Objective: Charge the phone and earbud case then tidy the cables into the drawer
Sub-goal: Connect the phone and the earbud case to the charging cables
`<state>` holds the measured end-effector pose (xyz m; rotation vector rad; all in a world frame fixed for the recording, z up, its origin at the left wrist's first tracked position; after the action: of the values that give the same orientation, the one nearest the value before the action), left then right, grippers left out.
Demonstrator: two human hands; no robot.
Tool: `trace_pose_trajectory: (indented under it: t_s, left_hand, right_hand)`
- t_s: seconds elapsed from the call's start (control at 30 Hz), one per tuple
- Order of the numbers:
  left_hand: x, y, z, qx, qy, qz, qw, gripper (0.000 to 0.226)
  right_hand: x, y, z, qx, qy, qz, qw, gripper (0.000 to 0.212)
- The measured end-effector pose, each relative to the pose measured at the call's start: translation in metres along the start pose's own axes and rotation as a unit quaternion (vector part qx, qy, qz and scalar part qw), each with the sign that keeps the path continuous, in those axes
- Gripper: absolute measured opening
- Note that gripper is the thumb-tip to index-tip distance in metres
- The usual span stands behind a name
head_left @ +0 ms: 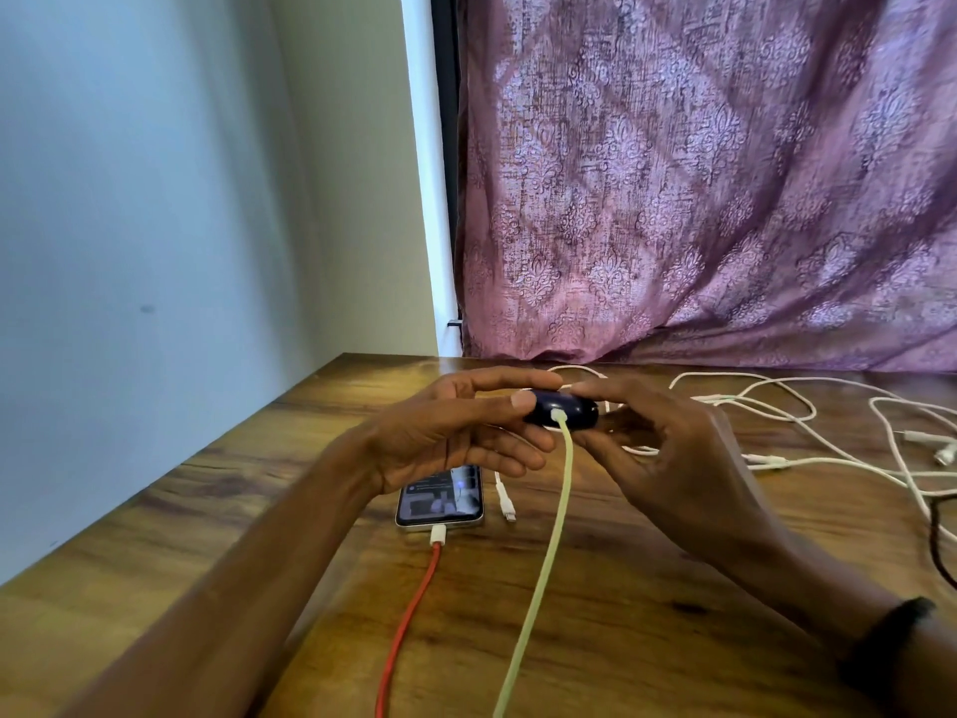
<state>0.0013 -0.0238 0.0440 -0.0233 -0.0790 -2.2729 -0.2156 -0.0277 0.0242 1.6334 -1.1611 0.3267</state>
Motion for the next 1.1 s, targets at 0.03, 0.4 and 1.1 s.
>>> trace_pose_trajectory:
  t_s: [0.03, 0.4, 1.1]
  left_hand:
    - [0.000, 0.000, -0.001, 0.005, 0.003, 0.004, 1.000, 0.042]
    - [0.004, 0.004, -0.005, 0.088, -0.028, 0.079, 0.993, 0.056]
    - [0.020, -0.015, -0.024, 0.370, 0.005, 0.105, 0.923, 0.052]
  right_hand:
    - [0.000, 0.000, 0.001, 0.007, -0.008, -0.001, 1.000, 0.043]
    - [-0.001, -0.007, 0.007, 0.097, -0.068, -0.052, 0.992, 0.042]
    - [-0.010, -0.022, 0.022, -0.003, -0.169, -0.131, 0.977, 0.079]
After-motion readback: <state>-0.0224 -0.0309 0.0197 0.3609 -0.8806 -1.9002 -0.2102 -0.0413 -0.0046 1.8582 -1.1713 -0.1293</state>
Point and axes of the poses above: each hand's wrist, its own x-axis towards the middle knuckle, its own y-axis out of the back of the hand, z = x × y, the point moved 3 cm from there along x, towards the middle knuckle, and after that the axes turned 12 degrees about -z, right-handed, at the moved point
